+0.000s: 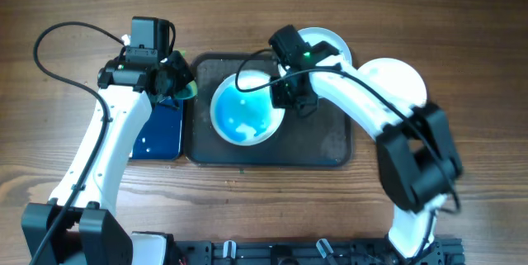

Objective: Clean dirty plates on tray and stack at the side
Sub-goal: 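Lift the plate with the right gripper and stack it on the first plate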

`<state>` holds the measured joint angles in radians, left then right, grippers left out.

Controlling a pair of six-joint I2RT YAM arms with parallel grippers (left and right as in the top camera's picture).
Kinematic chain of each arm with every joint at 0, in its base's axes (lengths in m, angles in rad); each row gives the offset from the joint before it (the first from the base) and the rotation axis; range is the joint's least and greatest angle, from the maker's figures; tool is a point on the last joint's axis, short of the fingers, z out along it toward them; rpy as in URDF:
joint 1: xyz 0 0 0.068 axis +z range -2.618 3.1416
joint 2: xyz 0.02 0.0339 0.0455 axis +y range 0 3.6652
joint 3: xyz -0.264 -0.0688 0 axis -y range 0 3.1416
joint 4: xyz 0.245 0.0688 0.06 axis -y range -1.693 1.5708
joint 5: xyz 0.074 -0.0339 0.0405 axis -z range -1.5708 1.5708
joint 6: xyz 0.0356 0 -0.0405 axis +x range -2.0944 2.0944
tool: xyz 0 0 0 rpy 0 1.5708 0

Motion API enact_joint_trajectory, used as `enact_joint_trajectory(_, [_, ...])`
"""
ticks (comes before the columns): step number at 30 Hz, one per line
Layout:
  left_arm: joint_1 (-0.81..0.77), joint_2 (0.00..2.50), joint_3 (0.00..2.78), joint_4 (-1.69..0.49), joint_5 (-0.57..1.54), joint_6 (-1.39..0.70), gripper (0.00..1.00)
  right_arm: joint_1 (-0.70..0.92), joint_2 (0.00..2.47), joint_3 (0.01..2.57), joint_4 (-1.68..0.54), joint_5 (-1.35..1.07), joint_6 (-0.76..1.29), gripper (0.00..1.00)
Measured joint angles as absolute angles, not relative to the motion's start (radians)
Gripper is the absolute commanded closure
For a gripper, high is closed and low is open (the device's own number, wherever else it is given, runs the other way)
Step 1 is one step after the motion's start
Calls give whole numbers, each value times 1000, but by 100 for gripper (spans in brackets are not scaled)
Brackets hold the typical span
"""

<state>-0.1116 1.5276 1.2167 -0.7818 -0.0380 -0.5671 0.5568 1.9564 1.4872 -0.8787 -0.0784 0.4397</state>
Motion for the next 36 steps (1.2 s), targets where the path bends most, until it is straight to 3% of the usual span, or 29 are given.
enact_joint_trajectory(10, [-112,1547,1217,-781,36,-567,96,775,1640,1488,-1047,554,432,96])
enact_joint_trajectory(16, [-112,1554,1217,-779,42,-567,96,851,1639,1487,-1141,803,451,96])
enact_joint_trajectory(29, [-112,1554,1217,-779,44,-567,96,1136,1639,1487,-1093,1418,420,96])
enact_joint_trajectory(36, [-112,1554,1217,-783,44,-567,96,1134,1639,1487,-1076,1366,404,96])
